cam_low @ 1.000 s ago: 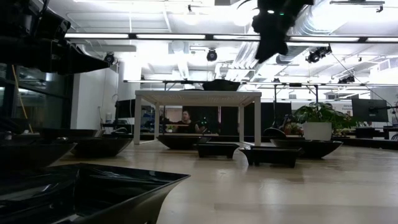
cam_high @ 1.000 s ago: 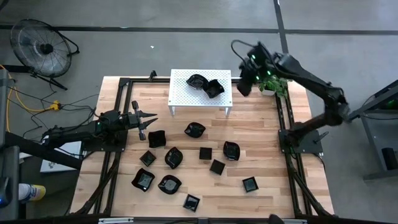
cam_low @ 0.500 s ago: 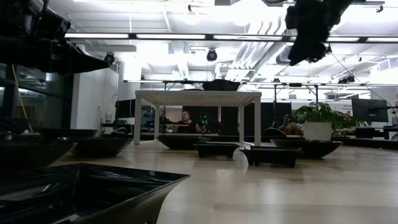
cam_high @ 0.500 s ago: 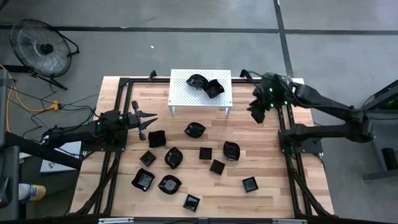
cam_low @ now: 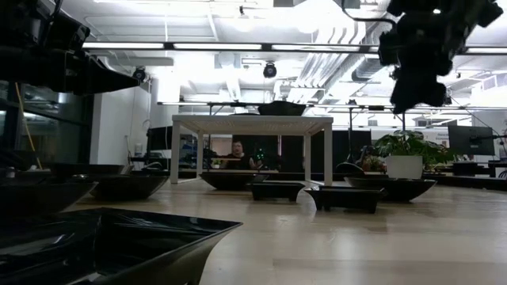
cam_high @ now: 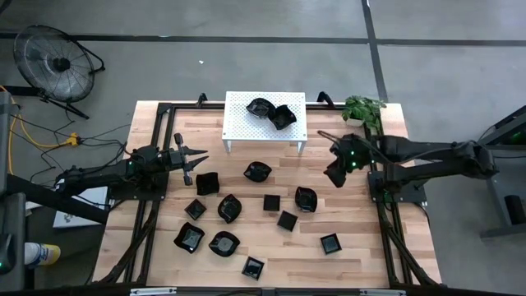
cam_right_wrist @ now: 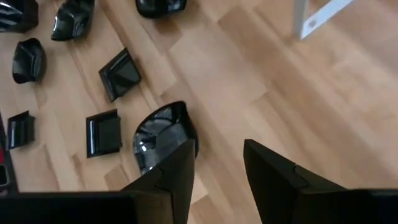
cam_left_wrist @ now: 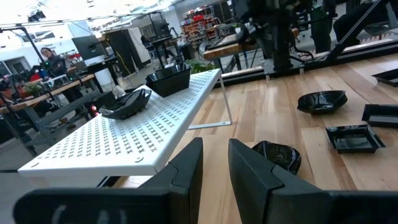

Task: Pick & Place Mini shaped plates
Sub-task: Stack the black leaf-shaped plate on top of the black leaf-shaped plate on the shelf

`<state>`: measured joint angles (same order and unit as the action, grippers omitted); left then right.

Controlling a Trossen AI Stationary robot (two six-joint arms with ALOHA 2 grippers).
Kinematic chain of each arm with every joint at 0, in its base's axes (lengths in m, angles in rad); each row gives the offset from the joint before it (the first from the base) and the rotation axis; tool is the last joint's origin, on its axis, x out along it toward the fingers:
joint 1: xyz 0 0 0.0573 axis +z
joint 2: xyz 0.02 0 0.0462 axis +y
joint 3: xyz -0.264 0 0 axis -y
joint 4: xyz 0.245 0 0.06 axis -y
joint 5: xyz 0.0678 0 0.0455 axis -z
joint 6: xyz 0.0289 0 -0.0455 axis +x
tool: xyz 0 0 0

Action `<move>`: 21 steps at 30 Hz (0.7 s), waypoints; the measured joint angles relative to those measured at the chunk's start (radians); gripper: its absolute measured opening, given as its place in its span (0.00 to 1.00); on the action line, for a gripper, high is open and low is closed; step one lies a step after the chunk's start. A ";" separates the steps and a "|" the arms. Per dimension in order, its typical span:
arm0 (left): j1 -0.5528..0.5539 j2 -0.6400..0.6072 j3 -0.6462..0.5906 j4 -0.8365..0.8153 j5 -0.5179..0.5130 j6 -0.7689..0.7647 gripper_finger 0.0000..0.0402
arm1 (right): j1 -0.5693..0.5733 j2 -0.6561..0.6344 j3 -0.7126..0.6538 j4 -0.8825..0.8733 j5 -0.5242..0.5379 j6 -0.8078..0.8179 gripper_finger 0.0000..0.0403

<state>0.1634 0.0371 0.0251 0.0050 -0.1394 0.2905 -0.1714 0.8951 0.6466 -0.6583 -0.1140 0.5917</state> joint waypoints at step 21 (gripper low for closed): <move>0.000 0.000 0.000 0.000 0.000 0.000 0.18 | 0.226 0.156 -0.219 0.347 0.071 0.330 0.33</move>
<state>0.1631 0.0368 0.0250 0.0051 -0.1398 0.2905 0.0543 1.0508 0.4278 -0.3110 -0.0429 0.9217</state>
